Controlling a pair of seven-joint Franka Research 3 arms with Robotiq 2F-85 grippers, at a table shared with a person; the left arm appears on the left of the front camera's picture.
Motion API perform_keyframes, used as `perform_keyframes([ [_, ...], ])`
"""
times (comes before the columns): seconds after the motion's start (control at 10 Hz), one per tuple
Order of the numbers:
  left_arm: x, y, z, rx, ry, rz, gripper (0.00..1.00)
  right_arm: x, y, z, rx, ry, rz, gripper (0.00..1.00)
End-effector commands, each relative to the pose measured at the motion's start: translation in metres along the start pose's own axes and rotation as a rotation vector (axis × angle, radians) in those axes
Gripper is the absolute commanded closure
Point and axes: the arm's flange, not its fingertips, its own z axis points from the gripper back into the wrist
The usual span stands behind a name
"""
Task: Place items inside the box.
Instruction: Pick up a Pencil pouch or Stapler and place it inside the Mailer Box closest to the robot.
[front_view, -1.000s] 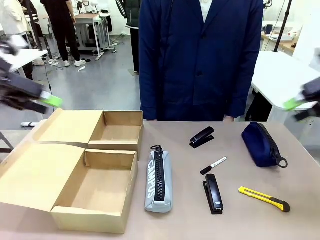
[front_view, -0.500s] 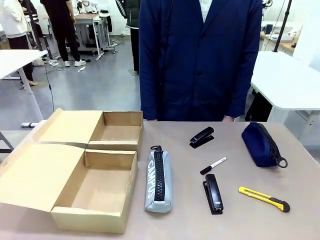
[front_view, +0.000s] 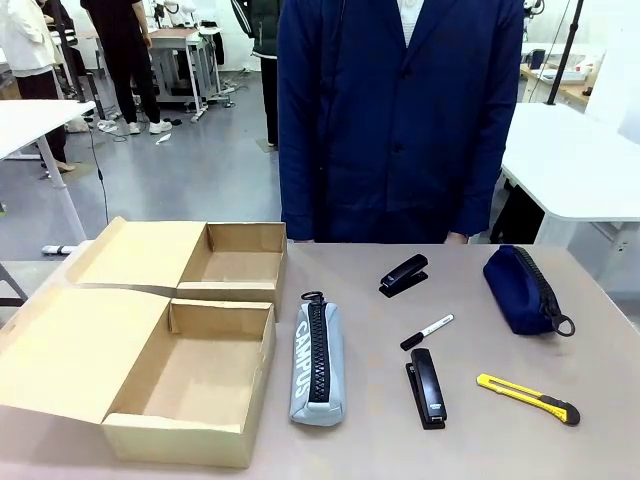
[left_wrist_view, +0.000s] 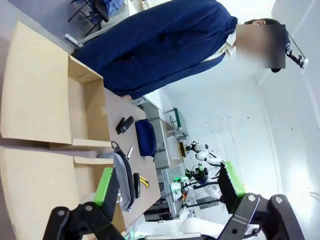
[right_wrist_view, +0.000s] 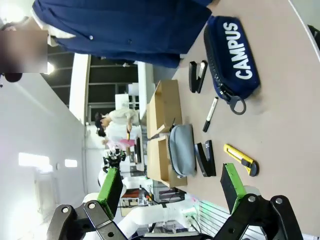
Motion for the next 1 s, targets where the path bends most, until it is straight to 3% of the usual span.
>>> perform_keyframes([
  [0.0, 0.001, -0.003, 0.004, 0.004, 0.011, -0.041, 0.00, -0.005, 0.005, 0.004, 0.009, -0.004, 0.030, 0.00],
  [0.4, 0.001, -0.003, 0.004, 0.004, 0.011, -0.041, 0.00, -0.004, 0.005, 0.004, -0.007, 0.002, 0.003, 0.00],
  [0.6, 0.001, -0.003, 0.004, 0.004, 0.011, -0.041, 0.00, -0.043, 0.057, -0.045, -0.124, 0.172, 0.161, 0.00],
  [0.7, 0.001, -0.003, 0.004, 0.004, 0.011, -0.041, 0.00, -0.076, 0.089, -0.081, -0.240, 0.259, 0.193, 0.00],
  [0.8, 0.001, -0.003, 0.004, 0.004, 0.011, -0.041, 0.00, -0.101, 0.105, -0.102, -0.337, 0.237, 0.205, 0.00],
  [0.9, 0.001, -0.003, 0.004, 0.004, 0.011, -0.041, 0.00, -0.106, 0.111, -0.101, -0.356, 0.201, 0.205, 0.00],
])
